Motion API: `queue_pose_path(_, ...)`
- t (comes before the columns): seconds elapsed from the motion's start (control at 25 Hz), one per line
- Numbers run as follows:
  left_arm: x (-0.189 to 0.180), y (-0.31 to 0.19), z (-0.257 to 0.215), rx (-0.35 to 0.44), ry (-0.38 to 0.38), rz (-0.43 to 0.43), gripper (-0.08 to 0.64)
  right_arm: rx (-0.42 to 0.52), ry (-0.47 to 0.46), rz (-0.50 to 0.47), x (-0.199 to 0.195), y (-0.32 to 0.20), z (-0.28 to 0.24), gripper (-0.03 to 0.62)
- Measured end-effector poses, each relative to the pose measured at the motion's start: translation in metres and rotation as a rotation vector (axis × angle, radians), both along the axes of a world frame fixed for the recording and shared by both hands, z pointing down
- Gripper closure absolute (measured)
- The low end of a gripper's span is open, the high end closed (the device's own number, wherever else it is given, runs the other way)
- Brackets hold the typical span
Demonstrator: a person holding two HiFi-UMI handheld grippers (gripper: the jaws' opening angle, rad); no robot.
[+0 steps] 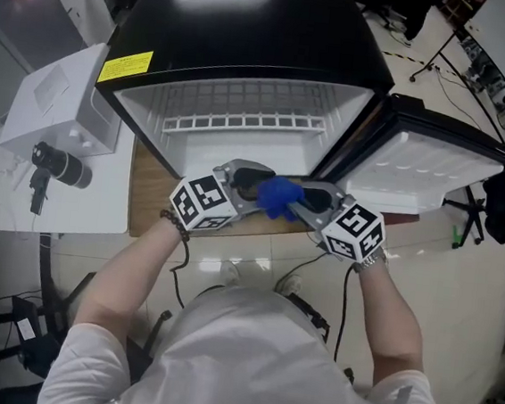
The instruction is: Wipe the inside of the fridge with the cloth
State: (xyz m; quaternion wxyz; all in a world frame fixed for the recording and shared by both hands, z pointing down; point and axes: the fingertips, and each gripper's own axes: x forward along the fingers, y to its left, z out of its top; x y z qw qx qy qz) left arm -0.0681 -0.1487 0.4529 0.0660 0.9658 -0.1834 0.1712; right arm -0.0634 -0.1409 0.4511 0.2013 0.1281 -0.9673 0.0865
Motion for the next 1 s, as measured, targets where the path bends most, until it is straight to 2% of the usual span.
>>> queue_pose_path(0.08,0.006,0.006,-0.003,-0.009,0.013,0.027,0.393,-0.012,0.001,-0.023,0.002,0.001,-0.003,0.540)
queue_pose_path(0.16,0.010,0.009,-0.005,-0.017,0.025,0.039,0.418,-0.025,0.002,-0.046,0.005,0.001,-0.005,0.540)
queue_pose_path(0.32,0.011,0.005,-0.007,-0.006,0.029,-0.007,0.476,-0.028,0.008,-0.045,0.006,-0.002,-0.007,0.536)
queue_pose_path(0.68,0.006,-0.024,0.005,0.051,0.021,-0.236,0.488,0.027,0.053,0.177,0.023,-0.027,0.008,0.495)
queue_pose_path(0.92,0.004,-0.051,0.019,0.065,0.009,-0.358,0.488,0.096,0.064,0.383,0.057,-0.046,0.009,0.495)
queue_pose_path(1.0,0.007,-0.059,0.026,0.062,-0.004,-0.383,0.488,0.112,0.060,0.429,0.065,-0.048,0.006,0.523)
